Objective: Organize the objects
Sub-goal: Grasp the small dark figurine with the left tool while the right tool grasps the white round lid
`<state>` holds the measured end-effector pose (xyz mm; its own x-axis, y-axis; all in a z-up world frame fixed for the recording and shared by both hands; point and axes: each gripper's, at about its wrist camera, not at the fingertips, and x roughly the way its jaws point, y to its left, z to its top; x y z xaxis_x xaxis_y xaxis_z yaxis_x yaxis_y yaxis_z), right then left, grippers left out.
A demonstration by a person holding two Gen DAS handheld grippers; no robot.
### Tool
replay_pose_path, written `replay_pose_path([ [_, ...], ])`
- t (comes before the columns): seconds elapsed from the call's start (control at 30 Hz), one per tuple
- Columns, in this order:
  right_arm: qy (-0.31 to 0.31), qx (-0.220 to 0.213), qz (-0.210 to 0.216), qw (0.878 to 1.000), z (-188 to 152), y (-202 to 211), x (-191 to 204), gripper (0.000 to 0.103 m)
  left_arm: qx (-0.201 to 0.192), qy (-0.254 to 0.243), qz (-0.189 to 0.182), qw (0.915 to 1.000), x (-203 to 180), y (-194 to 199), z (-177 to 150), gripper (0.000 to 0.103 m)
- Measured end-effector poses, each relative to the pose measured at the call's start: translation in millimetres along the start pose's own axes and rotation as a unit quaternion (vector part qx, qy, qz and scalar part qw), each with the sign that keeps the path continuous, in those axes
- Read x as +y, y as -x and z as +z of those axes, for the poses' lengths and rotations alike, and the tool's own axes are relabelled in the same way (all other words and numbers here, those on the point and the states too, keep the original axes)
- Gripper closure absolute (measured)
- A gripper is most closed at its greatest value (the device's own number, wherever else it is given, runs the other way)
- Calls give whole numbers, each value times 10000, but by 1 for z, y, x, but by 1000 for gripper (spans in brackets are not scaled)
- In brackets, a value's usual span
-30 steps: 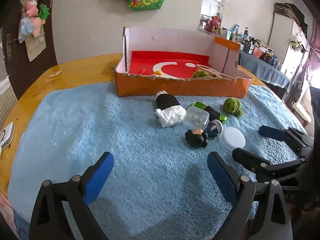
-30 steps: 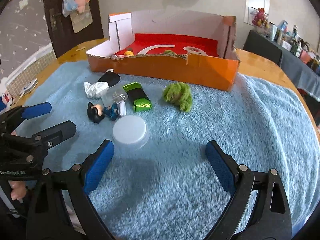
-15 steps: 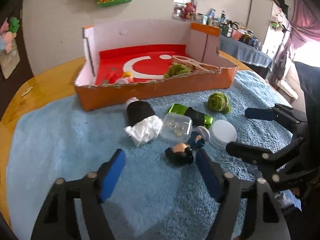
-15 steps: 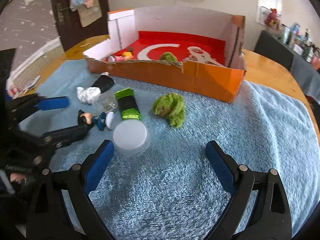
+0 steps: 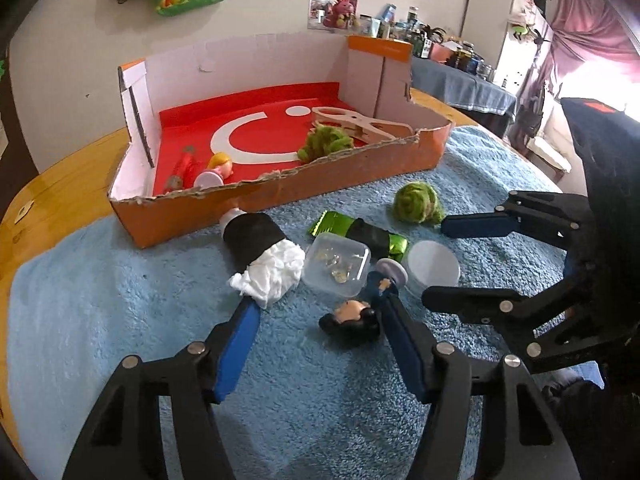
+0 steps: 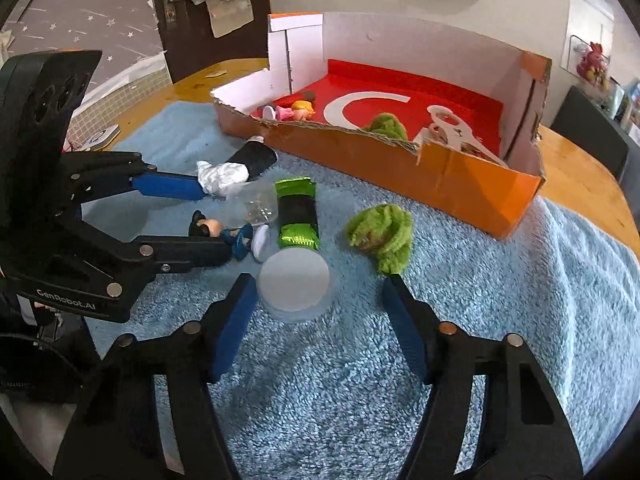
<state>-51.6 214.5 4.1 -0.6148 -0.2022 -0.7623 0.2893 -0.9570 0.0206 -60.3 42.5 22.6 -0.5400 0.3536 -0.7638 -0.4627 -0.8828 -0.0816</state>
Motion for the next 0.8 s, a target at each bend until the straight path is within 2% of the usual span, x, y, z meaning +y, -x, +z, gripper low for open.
replay_pose_path([
  [0.23,72,-22,119,9999,-1,1,2,41,-16,-138,-343,9993,-1,5,-3,38],
  [0.3,81,-39,155,9998,-1,1,2,41,-33,-194,-483,9986,-4,4,-1,43],
  [0.57,139,-42,204,9997,-2,1,3,41,47,-560,-431,9975,-16,-8,5,50],
  [0.6,157,-40,198,9997,-2,1,4,42,51,-569,-443,9974,-16,-8,6,52],
  [0.67,207,-49,187,9996,-2,2,6,53,36,-551,-452,9974,-15,-9,7,61],
  [0.77,269,-63,186,9994,-2,1,9,63,5,-468,-474,9978,-13,-10,7,61],
  [0.8,284,-68,176,9994,-2,1,10,63,2,-456,-468,9979,-13,-9,6,62],
])
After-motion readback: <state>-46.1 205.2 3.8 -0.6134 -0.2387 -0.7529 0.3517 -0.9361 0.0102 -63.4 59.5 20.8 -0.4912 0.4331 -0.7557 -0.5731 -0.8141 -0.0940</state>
